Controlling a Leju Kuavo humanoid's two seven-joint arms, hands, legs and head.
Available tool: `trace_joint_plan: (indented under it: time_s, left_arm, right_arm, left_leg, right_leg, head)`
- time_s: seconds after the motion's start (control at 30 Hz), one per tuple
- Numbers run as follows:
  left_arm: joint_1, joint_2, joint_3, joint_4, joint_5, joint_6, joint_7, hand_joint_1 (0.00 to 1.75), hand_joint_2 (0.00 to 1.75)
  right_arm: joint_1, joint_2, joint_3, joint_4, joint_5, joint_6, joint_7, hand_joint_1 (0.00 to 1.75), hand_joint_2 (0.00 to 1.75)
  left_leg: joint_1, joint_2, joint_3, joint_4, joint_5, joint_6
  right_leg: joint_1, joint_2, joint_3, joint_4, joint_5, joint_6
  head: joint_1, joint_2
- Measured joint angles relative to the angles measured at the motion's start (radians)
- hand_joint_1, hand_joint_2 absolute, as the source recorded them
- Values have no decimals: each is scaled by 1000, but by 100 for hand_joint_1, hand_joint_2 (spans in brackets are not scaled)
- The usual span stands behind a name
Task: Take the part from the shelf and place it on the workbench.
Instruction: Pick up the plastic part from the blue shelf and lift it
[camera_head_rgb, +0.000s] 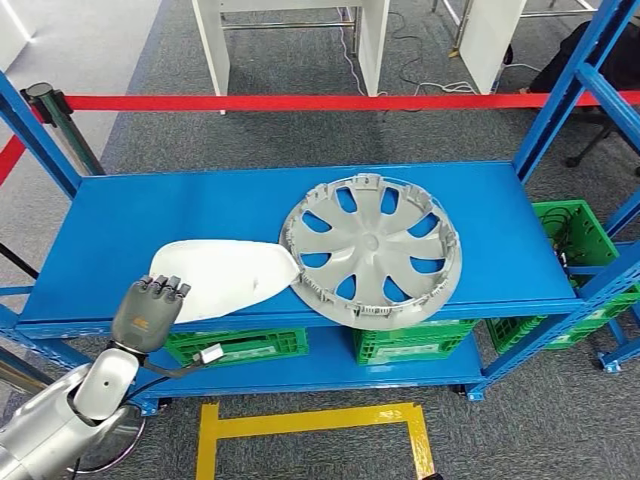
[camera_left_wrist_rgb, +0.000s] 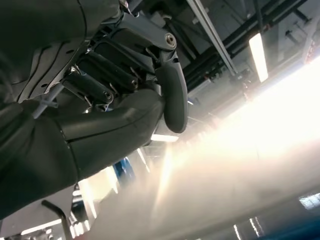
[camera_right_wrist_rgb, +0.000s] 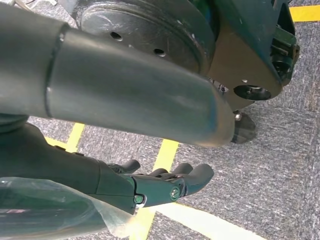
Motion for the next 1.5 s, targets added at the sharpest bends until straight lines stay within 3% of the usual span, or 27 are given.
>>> trace_joint_plan:
  time_s: [0.93,1.07,1.1,1.2,1.23,1.5]
  left_arm:
    - [-7,-7,0,17,0,62,18,164,175]
    - [-8,-7,0,18,0,62,18,158,175]
    - [-8,-7,0,18,0,62,18,143,175]
    - [-7,-9,-1,19,0,63,18,27,175]
    - [-7,-11,-1,20,0,63,16,3,175]
    - [16,-39,33,24,0,61,-34,0,175]
  right_arm:
    - [-3,-7,0,0,0,-4,-9,0,0]
    - [-3,-8,0,0,0,-4,-10,0,0]
    - [-3,-8,0,0,0,-4,-10,0,0]
    - [-3,-8,0,0,1,-4,-10,0,0]
    - [-3,-8,0,0,1,-4,-10,0,0]
    - [-3,-8,0,0,6,-4,-7,0,0]
  left_leg:
    - [0,0,0,0,0,0]
    - [0,0,0,0,0,0]
    - [0,0,0,0,0,0]
    - [0,0,0,0,0,0]
    - [0,0,0,0,0,0]
    - [0,0,0,0,0,0]
  right_leg:
    - [0,0,0,0,0,0]
    - [0,0,0,0,0,0]
    - [0,0,0,0,0,0]
    - [0,0,0,0,0,0]
    - [0,0,0,0,0,0]
    - [0,0,0,0,0,0]
  head:
    - [0,0]
    - [0,0]
    - [0,0]
    - [0,0]
    - [0,0]
    - [0,0]
